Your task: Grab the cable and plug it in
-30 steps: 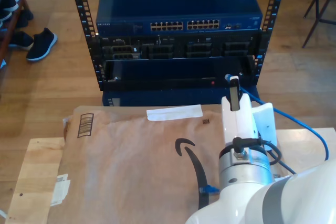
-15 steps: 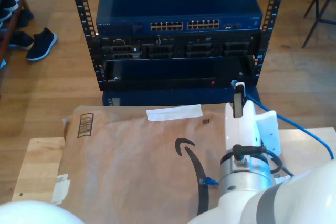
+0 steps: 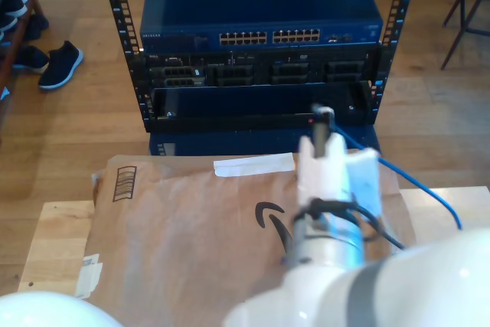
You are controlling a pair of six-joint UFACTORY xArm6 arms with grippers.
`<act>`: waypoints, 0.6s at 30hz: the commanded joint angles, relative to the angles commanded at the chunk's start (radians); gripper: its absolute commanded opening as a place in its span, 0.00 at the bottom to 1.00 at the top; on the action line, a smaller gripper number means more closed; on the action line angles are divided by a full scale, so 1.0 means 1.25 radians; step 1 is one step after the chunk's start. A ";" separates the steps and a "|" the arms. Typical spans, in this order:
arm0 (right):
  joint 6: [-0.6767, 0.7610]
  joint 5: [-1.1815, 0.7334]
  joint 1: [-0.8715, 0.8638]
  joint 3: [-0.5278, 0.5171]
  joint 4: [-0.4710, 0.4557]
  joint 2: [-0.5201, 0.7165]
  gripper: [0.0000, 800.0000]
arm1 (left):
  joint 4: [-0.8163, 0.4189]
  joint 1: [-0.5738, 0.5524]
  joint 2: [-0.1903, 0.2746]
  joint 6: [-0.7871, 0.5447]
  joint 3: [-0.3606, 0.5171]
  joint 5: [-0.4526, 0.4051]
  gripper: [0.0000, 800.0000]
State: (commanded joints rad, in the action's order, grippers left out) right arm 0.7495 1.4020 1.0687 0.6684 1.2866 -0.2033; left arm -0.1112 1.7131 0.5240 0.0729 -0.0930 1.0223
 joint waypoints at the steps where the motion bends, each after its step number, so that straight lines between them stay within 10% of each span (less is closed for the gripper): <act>1: 0.000 0.002 0.007 0.022 0.001 -0.017 0.00 | 0.000 0.000 0.000 0.000 0.000 0.000 1.00; 18: -0.001 0.027 0.017 0.050 0.021 -0.058 0.00 | 0.000 0.000 0.000 0.000 0.000 0.000 1.00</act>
State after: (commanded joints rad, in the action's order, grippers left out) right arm 0.7480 1.4358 1.0902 0.7313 1.3126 -0.2754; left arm -0.1112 1.7131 0.5240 0.0729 -0.0930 1.0223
